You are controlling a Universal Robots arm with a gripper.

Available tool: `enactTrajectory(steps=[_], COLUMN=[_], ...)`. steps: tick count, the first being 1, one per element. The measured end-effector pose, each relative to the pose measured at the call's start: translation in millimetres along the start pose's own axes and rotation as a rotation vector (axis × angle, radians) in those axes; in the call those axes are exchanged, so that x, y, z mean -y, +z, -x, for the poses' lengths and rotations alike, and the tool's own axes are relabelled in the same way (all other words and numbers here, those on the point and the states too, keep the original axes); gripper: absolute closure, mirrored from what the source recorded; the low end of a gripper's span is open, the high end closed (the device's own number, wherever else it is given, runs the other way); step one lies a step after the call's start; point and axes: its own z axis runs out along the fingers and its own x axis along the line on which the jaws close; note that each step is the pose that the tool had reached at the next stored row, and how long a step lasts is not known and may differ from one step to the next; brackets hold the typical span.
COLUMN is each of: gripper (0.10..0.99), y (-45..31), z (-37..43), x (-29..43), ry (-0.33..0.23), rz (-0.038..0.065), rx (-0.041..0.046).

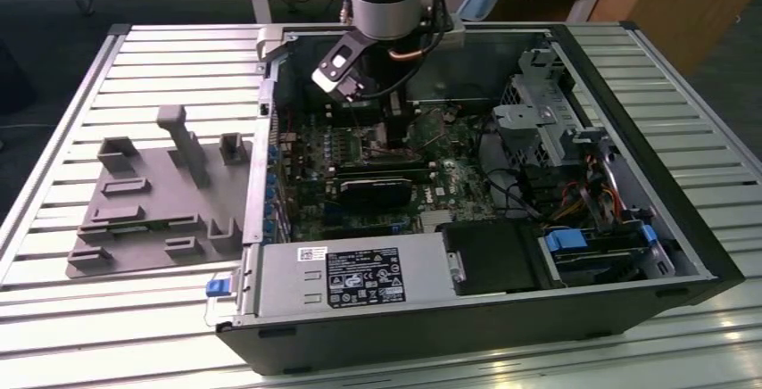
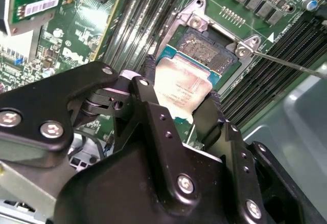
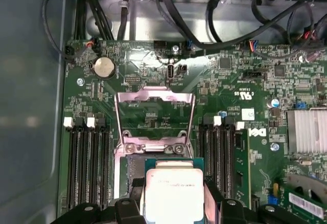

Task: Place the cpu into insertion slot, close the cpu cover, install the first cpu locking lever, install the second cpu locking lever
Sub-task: 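Place the cpu into insertion slot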

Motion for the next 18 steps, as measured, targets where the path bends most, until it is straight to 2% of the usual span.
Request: enactTrajectory(steps=[9, 18], gripper=[0.545, 0.545], y=[8.4, 16.0], z=[-5.9, -6.8], x=[1.4, 4.9], ry=[0.007, 0.007], rz=[0.0, 0.0], rx=[0.0025, 0.0027])
